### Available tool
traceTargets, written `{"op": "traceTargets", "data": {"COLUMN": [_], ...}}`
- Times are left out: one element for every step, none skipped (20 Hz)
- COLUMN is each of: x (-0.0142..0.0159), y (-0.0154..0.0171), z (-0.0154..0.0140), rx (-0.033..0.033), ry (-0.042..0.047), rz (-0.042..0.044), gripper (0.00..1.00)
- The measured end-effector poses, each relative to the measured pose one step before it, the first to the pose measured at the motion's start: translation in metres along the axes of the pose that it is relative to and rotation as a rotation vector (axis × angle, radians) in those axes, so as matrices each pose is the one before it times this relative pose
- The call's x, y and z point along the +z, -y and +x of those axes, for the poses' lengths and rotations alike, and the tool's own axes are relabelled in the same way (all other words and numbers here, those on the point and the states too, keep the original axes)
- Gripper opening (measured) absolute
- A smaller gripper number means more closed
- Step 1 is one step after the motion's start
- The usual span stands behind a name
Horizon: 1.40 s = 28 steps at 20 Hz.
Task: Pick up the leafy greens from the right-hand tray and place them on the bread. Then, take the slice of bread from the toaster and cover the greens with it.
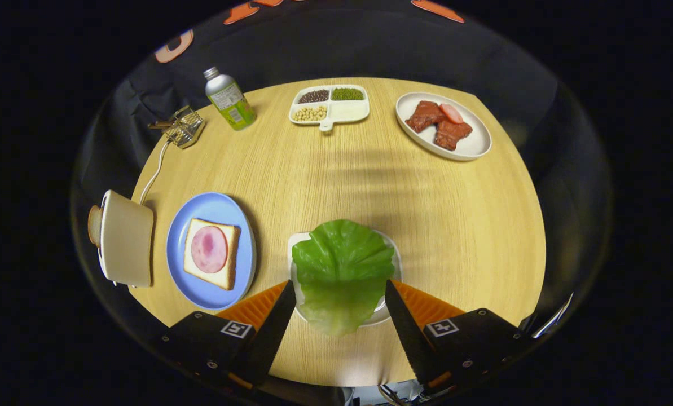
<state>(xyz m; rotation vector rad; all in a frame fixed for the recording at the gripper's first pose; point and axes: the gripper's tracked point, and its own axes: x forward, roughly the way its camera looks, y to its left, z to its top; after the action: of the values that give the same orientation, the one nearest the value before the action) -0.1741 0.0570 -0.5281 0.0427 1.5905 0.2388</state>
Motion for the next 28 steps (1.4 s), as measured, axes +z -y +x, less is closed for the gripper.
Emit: {"op": "traceTargets", "data": {"x": [-0.00175,-0.00223,-0.00312,-0.00169,-0.00124,-0.00276,-0.00261,-0.00028,-0.00184,0.00016,-0.00054,-0.00040,-0.00188,0.00036,-0.00043,-0.00017,-0.00033,-0.00059,-0.00144,-0.00098,0.00103,-0.00093,-0.00062,-0.00139,0.00221,-0.00166,0.00051,0.00000], "y": [-0.00001,-0.00063,0.00066,0.00051,0.00010,0.00114,0.00096,0.00105,-0.00018,0.00132,-0.00095,-0.00058,-0.00013,-0.00002,0.00031,-0.00005,-0.00014,-0.00182,-0.00080,-0.00149,-0.00004,-0.00073,-0.00087,-0.00131,0.00084,0.00032,0.00133,0.00145], "z": [0.00598,0.00447,0.00435,0.00516,0.00490,0.00436,0.00431,0.00418,0.00347,0.00206,0.00325,0.00058,0.00134,0.00030,0.00144,0.00100,0.00054,0.00093,-0.00044,-0.00041,0.00039,0.00131,0.00167,0.00042,0.00057,0.00005,-0.00010,-0.00010], "rx": [0.00398,-0.00151,0.00042,-0.00341,-0.00261,-0.00586,-0.00818,-0.00767,-0.00430,-0.00611,0.00159,0.00030,-0.00193,-0.00197,-0.00548,-0.00554,-0.00369,-0.00322,-0.00101,-0.00026,-0.00381,-0.00274,-0.00016,0.00024,-0.00639,-0.00511,-0.00593,-0.00694], "ry": [-0.01386,-0.01683,-0.01510,-0.01334,-0.01237,-0.01342,-0.01030,-0.00536,-0.00621,-0.00461,-0.00290,-0.00758,-0.00776,0.00066,0.00032,-0.00110,-0.00016,-0.00243,-0.00533,0.00350,0.00490,-0.00130,-0.00281,-0.00692,0.00797,-0.00480,0.00457,0.00056], "rz": [0.00689,0.00842,0.00332,0.00359,0.00111,0.00192,-0.00249,-0.00203,0.00011,0.00470,0.00575,0.00741,0.00717,0.00234,-0.00064,-0.00176,-0.00060,0.00212,0.00219,-0.00056,-0.00104,0.00313,0.00886,0.00927,0.00586,0.00163,-0.00166,-0.00191], "gripper": [0.96,0.95,0.95,0.95,0.95,0.95,0.95,0.95,0.95,0.95,0.95,0.91,0.90,0.88,0.87,0.85,0.83,0.81,0.79,0.76,0.74,0.71,0.69,0.65,0.62,0.58,0.57,0.54]}}
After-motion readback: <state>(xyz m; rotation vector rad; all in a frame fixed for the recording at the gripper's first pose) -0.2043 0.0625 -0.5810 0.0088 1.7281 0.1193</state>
